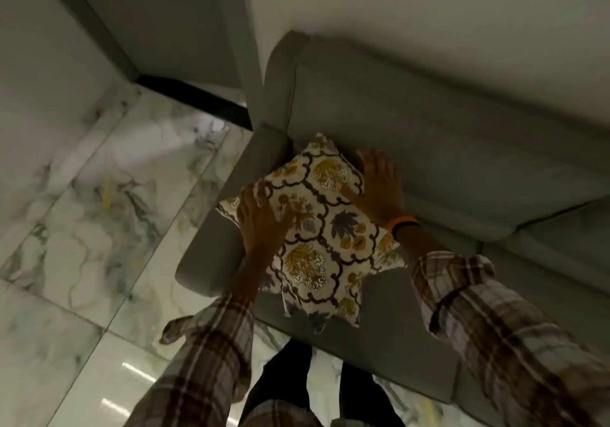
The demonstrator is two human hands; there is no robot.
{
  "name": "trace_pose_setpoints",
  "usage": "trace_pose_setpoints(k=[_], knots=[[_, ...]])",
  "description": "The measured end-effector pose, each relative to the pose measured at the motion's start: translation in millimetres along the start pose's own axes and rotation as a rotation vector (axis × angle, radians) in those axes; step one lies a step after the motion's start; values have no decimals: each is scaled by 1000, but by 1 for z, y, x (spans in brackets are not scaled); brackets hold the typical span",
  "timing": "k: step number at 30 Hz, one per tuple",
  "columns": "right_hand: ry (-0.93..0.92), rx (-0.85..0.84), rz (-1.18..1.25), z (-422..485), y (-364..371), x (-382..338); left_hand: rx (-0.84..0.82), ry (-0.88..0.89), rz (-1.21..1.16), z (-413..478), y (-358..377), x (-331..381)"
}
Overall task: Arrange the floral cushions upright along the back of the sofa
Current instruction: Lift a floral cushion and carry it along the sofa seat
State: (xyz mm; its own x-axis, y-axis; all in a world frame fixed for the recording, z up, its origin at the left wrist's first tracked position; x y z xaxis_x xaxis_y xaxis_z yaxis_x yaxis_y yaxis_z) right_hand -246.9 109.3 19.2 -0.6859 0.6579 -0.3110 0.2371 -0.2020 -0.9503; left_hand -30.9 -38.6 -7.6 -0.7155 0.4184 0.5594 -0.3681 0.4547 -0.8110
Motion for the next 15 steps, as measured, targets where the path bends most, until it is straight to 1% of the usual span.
trace_pose_setpoints(k=[1, 2, 3, 4, 6, 7, 8, 9, 12, 14, 15], knots=[[61, -42, 66, 2, 14, 8, -19, -129, -60, -5, 14, -17], [142, -78, 139, 4, 19, 14, 3, -247, -135, -8, 19, -26], [218, -140, 228, 6, 35, 25, 4, -367, -251, -17, 32, -40], [301, -225, 337, 7, 48, 34, -7, -465, -395, -24, 47, -55], [447, -331, 539, 10, 76, 55, -18, -644, -807, -28, 72, -64], [488, -361, 608, 11, 87, 66, -41, -722, -1001, -29, 81, -65], [497, -404, 665, 10, 99, 77, -69, -774, -1121, -30, 90, -65], [491, -424, 719, 8, 102, 82, -61, -801, -1141, -32, 92, -64], [490, -434, 802, -2, 72, 70, 30, -808, -1077, -41, 90, -54], [532, -378, 915, -18, 53, 77, 68, -755, -1067, -44, 82, -35], [557, -319, 963, -30, 38, 82, 64, -707, -1054, -45, 78, -21]])
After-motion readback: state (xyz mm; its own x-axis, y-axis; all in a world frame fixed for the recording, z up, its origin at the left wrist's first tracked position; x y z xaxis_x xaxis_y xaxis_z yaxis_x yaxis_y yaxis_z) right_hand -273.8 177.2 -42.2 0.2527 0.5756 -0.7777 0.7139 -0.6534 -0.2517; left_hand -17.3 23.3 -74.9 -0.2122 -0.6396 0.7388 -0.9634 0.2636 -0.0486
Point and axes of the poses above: each hand's wrist, its own z-axis towards the middle knuckle, its own y-axis out of the palm, x = y × z, the point moved 5 cm from there along z, towards the middle knuckle, and after that the axes turned 2 degrees about -y, right-handed, at the moved point
